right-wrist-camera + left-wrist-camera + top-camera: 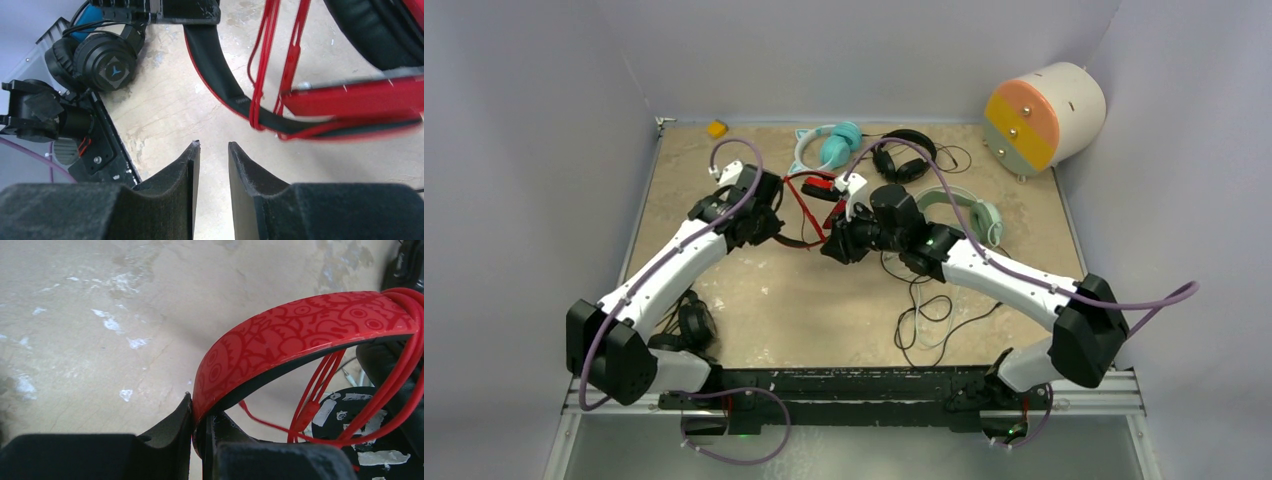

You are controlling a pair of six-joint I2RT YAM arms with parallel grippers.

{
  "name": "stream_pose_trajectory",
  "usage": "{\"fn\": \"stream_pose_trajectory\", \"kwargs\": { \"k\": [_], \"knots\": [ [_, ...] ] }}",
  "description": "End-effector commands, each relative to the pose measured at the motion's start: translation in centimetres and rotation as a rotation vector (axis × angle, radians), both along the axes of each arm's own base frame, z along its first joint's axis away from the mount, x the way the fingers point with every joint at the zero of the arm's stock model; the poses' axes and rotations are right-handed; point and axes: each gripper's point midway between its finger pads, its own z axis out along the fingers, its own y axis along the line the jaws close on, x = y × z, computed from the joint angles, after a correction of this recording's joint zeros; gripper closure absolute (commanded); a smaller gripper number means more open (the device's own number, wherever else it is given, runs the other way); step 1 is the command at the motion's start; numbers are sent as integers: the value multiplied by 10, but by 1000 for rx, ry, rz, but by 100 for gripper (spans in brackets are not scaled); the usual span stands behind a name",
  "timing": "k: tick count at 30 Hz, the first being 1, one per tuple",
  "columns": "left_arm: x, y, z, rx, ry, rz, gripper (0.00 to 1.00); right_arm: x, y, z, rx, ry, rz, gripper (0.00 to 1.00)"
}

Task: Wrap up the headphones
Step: Wrap the headphones cable around the headphones, then place the headphones at the corner of the board.

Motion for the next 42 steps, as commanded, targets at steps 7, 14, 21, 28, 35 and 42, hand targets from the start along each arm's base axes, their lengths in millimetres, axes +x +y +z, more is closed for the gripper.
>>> {"fn": "stream_pose_trajectory", "kwargs": {
  "k": [7,14,21,28,35,42],
  "knots": [
    [-21,34,8,-136,-16,186,100,-10,-8,57,71,-18,-22,65],
    [-56,51,-33,-148,101,241,100,-19,-14,58,80,11,-22,63],
    [-62,74,-59,-208,134,354,100,-29,-25,57,64,39,-26,62],
    [-49,127,-82,-243,143,599,100,-39,-36,63,67,41,-27,62],
    [-45,188,-105,-305,134,891,99,-43,-41,68,66,39,-30,62],
    [-53,252,-116,-267,121,1129,83,-45,-42,71,61,41,-27,62]
  ]
}}
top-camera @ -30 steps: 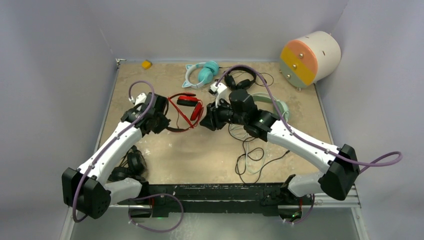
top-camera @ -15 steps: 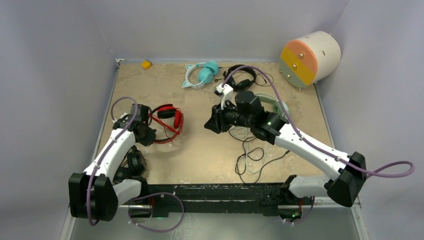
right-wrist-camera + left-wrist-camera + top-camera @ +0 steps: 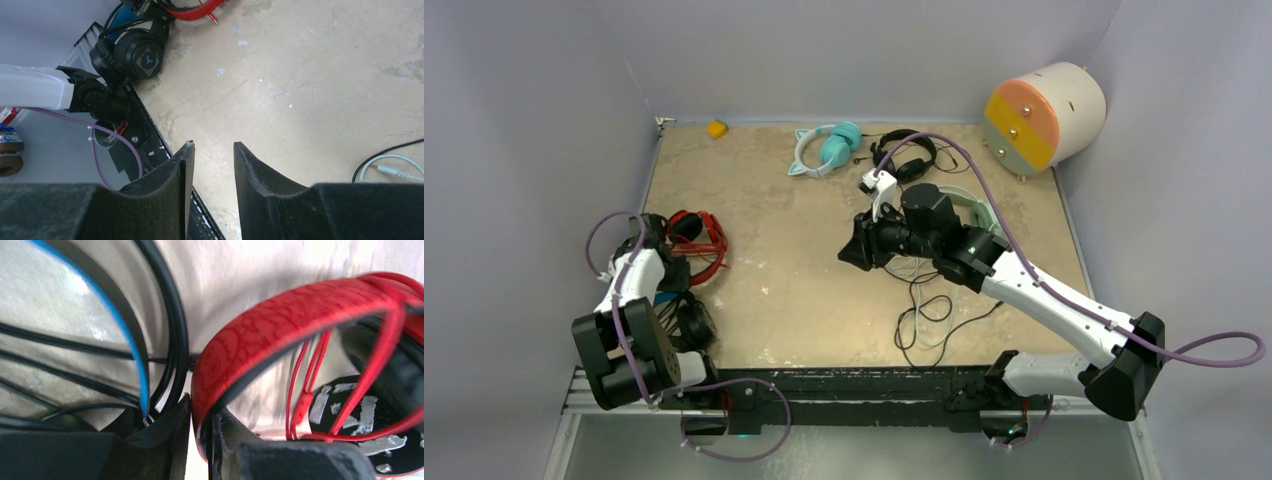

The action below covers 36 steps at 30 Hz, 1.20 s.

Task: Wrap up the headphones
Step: Place the headphones at the corner of the board.

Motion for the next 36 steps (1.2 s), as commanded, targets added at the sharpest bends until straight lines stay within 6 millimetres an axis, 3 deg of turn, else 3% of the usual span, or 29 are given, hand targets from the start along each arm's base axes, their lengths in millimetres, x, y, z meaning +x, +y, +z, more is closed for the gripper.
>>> {"fn": "stream_pose_trajectory", "kwargs": {
  "k": [1,4,8,9,12,16,20,24,29,31,33,36],
  "knots": [
    [16,46,14,85,-78,148,81,-4,-2,14,20,-10,4,62],
    [12,61,21,135,-82,183,69,-4,-3,12,12,-8,2,62],
    [17,72,34,166,-130,201,36,-3,-2,9,6,-3,0,62],
    [20,72,37,165,-132,187,32,-3,-2,10,6,-4,0,62],
    [23,72,50,172,-130,139,29,-3,-3,10,4,-2,-2,62],
    [27,66,85,214,-208,50,28,-2,-2,11,7,-5,-3,62],
    [43,38,114,229,-285,-133,28,-1,-1,8,3,-2,-4,62],
    [66,-18,118,204,-289,-444,28,4,-5,1,-40,-13,-26,60],
    [85,-93,99,112,-315,-772,39,12,-14,-7,-79,-39,-73,59],
    [92,-119,88,83,-336,-876,59,13,-15,-8,-84,-43,-75,58],
    [98,-145,75,34,-350,-987,98,13,-16,-10,-91,-45,-74,58],
    [103,-160,49,-35,-289,-1040,100,13,-18,-12,-101,-49,-74,58]
  ]
}}
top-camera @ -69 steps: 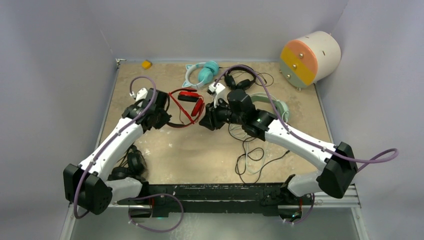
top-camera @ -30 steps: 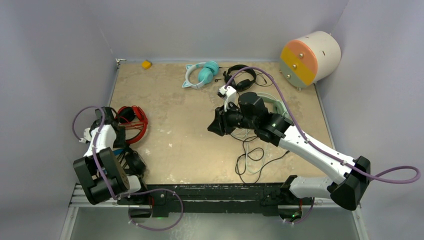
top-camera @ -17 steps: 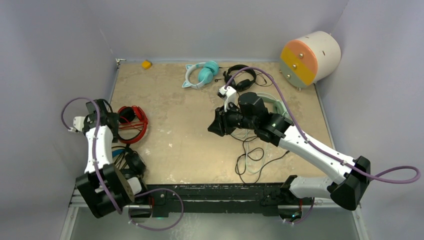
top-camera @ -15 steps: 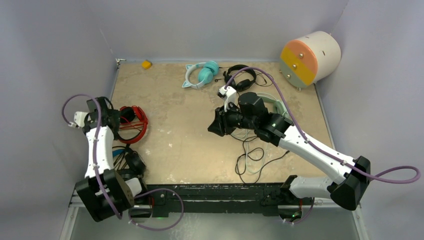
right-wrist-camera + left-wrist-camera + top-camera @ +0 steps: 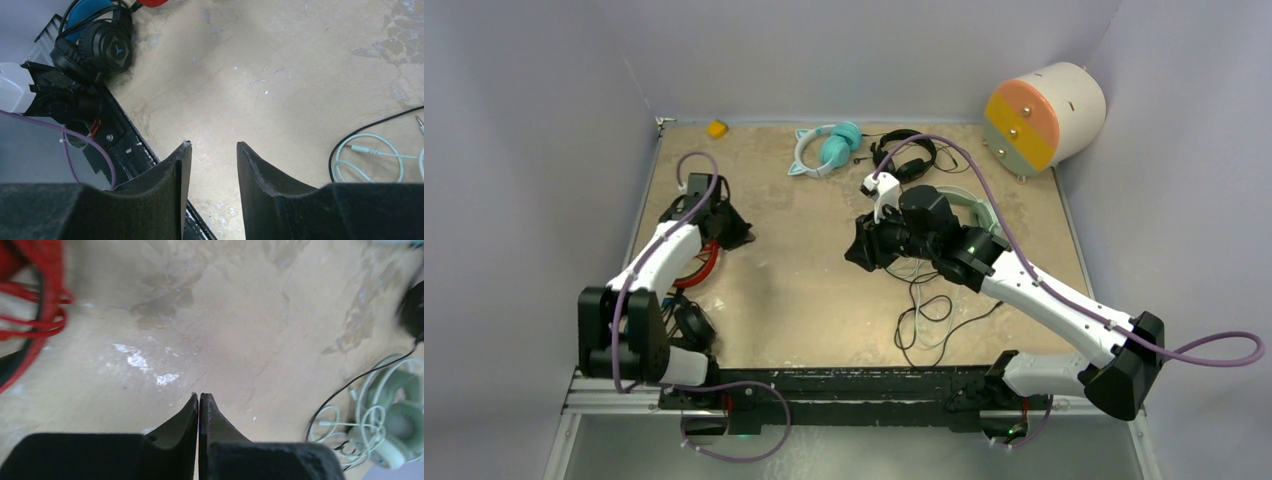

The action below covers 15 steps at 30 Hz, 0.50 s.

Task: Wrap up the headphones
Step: Place the headphones at the corner of the board, then move the headphones to the corner of the board.

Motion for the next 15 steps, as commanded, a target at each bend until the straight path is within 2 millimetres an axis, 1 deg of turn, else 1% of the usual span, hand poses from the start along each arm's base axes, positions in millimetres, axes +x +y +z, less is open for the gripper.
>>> {"fn": "stream_pose_trajectory", "kwargs": {
  "k": [1,3,7,8,11,12,13,14,15],
  "knots": [
    [17,-25,-23,-38,24,-135,100,5,-4,4,-15,-41,-12,58],
    [22,-16,-35,-8,54,-78,100,6,-6,2,-25,-46,-13,58],
    [31,10,-47,9,91,86,100,10,-13,-3,-61,-59,-36,58],
    [33,24,-50,-8,96,142,100,12,-15,-5,-73,-61,-45,58],
    [25,69,-64,-64,135,314,100,19,-22,-15,-111,-49,-74,58],
    [21,82,-65,-59,138,373,100,22,-25,-19,-123,-40,-86,58],
    [19,90,-67,-50,136,409,100,25,-27,-23,-132,-31,-100,58],
    [20,91,-63,-51,111,422,100,28,-31,-26,-135,-19,-116,58],
    [23,86,-59,-78,79,406,100,31,-34,-30,-137,-7,-130,58]
  ]
}}
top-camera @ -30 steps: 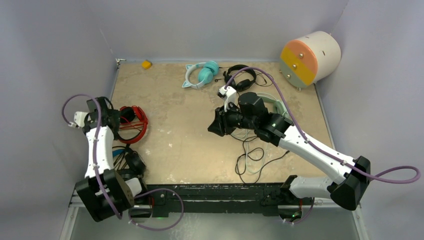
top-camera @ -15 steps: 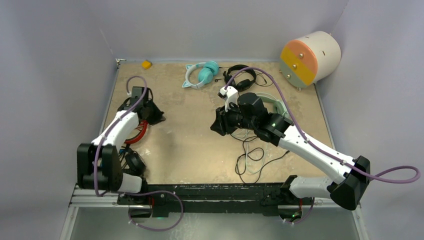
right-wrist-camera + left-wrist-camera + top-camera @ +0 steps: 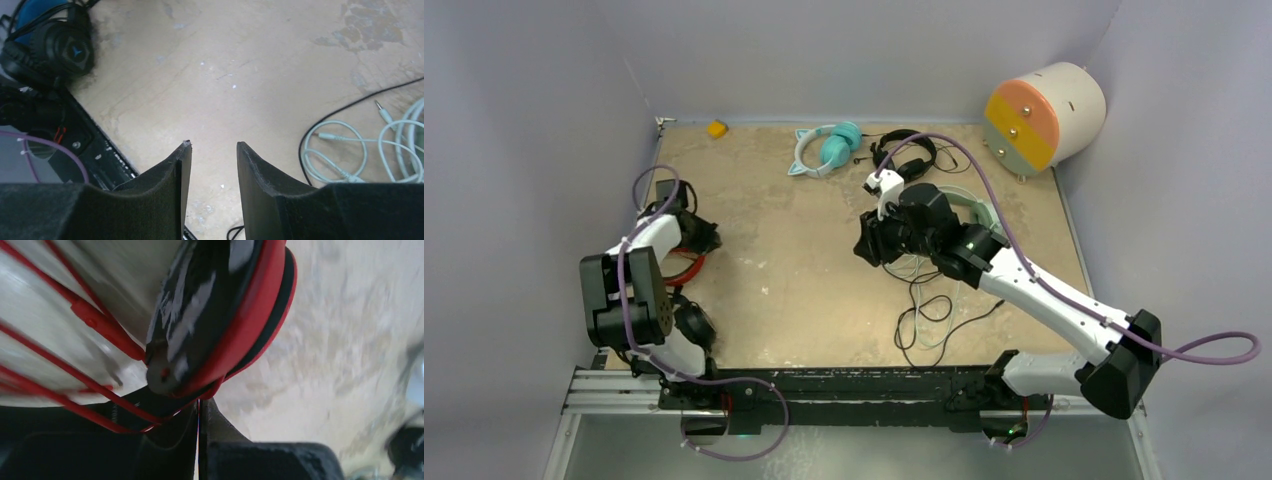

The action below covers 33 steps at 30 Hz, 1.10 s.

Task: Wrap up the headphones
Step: Move the headphones to the corner of the board, then pick up the headphones from the center of the board.

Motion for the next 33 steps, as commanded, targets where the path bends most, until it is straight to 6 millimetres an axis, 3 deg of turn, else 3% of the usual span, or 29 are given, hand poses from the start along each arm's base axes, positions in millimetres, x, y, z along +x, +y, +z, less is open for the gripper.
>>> {"fn": "stream_pose_trajectory", "kwargs": {
  "k": [1,3,4,8,9,13,16,19,23,26,30,31,33],
  "knots": [
    [11,7,13,-28,-120,83,100,18,-20,-20,-55,38,-81,59],
    [18,-11,22,-63,-175,28,100,27,-30,-25,-40,70,-117,58],
    [20,-20,28,-56,-186,-16,95,32,-35,-26,-24,89,-135,59],
    [22,-57,49,60,-199,-185,61,49,-50,-32,10,142,-206,56],
    [20,-68,53,63,-220,-229,56,53,-53,-34,7,146,-230,54],
    [12,-110,83,-30,-431,-456,51,69,-80,-48,-42,150,-396,30],
    [-3,-142,106,-86,-579,-630,43,83,-109,-57,-4,176,-538,13],
    [-18,-167,116,-89,-627,-747,31,100,-143,-57,28,167,-703,2],
    [-37,-213,136,-82,-777,-939,20,121,-168,-50,-15,101,-845,1],
    [-55,-238,144,-96,-914,-1063,18,133,-174,-50,-38,95,-859,3],
    [-61,-239,141,-59,-974,-1056,13,155,-156,-45,-74,87,-740,15],
    [-60,-236,140,-44,-979,-1035,6,160,-153,-49,-103,112,-727,18],
    [-58,-231,137,-22,-978,-1005,4,171,-152,-63,-168,156,-714,25]
  ]
}}
